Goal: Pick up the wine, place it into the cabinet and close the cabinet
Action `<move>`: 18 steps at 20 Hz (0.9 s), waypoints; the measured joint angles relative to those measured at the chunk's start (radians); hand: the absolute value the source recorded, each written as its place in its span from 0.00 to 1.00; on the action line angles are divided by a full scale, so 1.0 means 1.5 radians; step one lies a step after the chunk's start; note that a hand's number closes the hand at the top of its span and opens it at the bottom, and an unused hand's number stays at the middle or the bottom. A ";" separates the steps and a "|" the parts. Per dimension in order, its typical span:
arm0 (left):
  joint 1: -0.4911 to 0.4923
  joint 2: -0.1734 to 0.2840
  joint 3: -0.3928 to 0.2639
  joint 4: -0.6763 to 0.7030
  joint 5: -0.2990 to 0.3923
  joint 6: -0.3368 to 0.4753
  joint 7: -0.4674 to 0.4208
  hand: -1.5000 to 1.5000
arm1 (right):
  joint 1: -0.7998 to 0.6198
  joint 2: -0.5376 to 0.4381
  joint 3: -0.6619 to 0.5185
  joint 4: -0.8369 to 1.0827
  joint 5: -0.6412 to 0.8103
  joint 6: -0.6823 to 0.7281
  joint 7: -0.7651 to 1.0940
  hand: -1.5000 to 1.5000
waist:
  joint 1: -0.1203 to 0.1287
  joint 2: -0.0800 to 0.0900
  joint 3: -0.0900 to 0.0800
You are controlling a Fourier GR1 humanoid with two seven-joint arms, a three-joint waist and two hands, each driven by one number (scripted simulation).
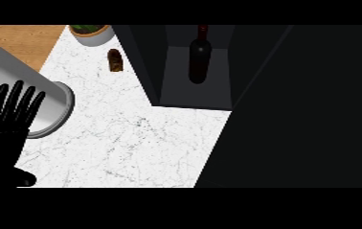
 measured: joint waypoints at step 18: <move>-0.001 0.000 0.053 0.047 0.002 -0.041 0.013 0.00 | -0.555 0.263 -0.041 0.443 -0.128 -0.181 0.099 1.00 | -0.022 -0.004 0.004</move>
